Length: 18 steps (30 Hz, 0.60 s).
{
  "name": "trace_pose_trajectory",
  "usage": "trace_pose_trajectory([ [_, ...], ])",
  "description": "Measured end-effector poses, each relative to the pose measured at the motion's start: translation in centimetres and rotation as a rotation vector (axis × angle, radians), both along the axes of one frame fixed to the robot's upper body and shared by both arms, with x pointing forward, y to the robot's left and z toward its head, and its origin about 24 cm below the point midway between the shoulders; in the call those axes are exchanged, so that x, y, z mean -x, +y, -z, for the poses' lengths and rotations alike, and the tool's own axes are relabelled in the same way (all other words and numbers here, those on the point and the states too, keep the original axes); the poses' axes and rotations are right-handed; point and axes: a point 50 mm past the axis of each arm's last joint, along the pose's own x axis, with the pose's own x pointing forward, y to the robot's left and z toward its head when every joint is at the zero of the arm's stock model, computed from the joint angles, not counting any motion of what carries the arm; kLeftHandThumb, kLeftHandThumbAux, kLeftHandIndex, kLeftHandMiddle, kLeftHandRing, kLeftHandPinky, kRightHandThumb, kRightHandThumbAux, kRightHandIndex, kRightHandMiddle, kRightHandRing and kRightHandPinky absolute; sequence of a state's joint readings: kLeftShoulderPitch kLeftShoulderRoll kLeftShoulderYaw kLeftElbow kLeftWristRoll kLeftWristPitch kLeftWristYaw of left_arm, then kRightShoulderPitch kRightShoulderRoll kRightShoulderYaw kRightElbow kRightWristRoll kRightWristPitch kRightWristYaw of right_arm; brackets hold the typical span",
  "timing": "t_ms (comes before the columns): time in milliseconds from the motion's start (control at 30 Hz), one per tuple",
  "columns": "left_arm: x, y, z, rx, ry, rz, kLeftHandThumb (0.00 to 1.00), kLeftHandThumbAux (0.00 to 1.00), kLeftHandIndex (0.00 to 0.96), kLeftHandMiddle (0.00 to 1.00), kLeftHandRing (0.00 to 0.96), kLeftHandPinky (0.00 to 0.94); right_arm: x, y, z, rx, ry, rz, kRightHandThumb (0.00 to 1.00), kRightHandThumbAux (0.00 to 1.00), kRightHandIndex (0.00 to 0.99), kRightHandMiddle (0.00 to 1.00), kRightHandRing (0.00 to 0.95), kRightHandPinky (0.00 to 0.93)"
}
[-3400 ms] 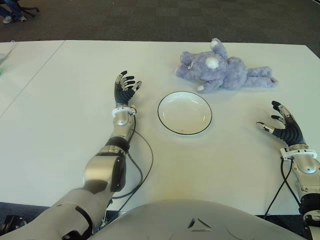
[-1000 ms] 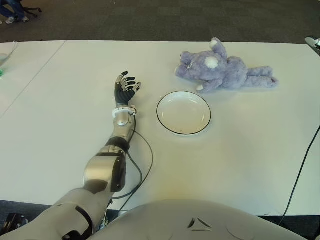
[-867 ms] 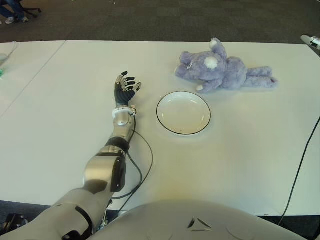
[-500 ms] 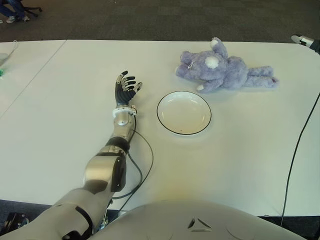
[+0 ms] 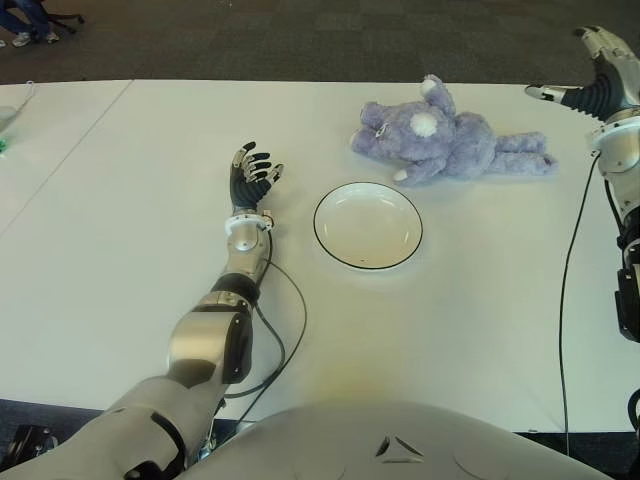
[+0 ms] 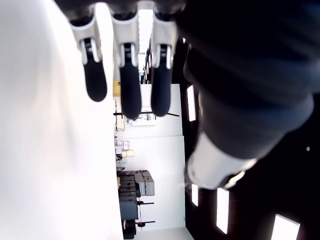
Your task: Put the doll into the plate.
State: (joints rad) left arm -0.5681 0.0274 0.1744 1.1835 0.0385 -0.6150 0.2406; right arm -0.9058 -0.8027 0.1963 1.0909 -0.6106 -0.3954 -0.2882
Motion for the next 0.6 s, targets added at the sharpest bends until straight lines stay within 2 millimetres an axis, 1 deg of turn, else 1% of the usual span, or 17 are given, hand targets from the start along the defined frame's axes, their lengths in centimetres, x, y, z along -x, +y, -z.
trace_pose_trajectory([
  [100,0.0,0.0,0.0,-0.001,0.0,0.001,0.191,0.89,0.184,0.348,0.348,0.284,-0.5,0.9,1.1,0.0,0.033,-0.014,0.097,0.462,0.0,0.0,0.0,0.0],
  [167,0.0,0.0,0.0,-0.001,0.0,0.001,0.174,0.88,0.175,0.346,0.348,0.301,-0.7,1.5,1.9,-0.007,0.057,-0.023,0.114,0.491,0.0,0.0,0.0,0.0],
  [233,0.0,0.0,0.0,-0.001,0.0,0.002,0.167,0.88,0.174,0.346,0.348,0.303,-0.9,2.0,2.8,-0.016,0.082,-0.028,0.117,0.494,0.0,0.0,0.0,0.0],
  [267,0.0,0.0,0.0,-0.001,0.0,0.002,0.165,0.878,0.174,0.346,0.348,0.304,-0.9,2.2,3.2,-0.02,0.096,-0.031,0.123,0.498,0.0,0.0,0.0,0.02],
  [300,0.0,0.0,0.0,-0.001,0.0,0.002,0.163,0.873,0.173,0.344,0.347,0.309,-1.0,2.4,3.6,-0.025,0.106,-0.033,0.155,0.517,0.0,0.0,0.0,0.03],
  [333,0.0,0.0,0.0,-0.001,0.0,0.002,0.162,0.872,0.173,0.344,0.347,0.31,-1.1,2.6,4.0,-0.032,0.119,-0.035,0.161,0.521,0.0,0.0,0.0,0.032],
  [400,0.0,0.0,0.0,-0.001,0.0,0.002,0.148,0.866,0.174,0.347,0.35,0.313,-1.1,3.1,4.7,-0.043,0.139,-0.039,0.205,0.547,0.003,0.0,0.0,0.045],
  [467,0.0,0.0,0.0,-0.002,0.0,0.002,0.145,0.866,0.173,0.348,0.35,0.314,-1.2,3.4,5.2,-0.051,0.154,-0.041,0.213,0.55,0.004,0.0,0.0,0.047],
  [600,0.0,0.0,0.0,-0.002,0.0,0.002,0.132,0.873,0.173,0.354,0.353,0.306,-1.3,3.9,6.0,-0.061,0.174,-0.046,0.263,0.574,0.007,0.0,0.0,0.059],
])
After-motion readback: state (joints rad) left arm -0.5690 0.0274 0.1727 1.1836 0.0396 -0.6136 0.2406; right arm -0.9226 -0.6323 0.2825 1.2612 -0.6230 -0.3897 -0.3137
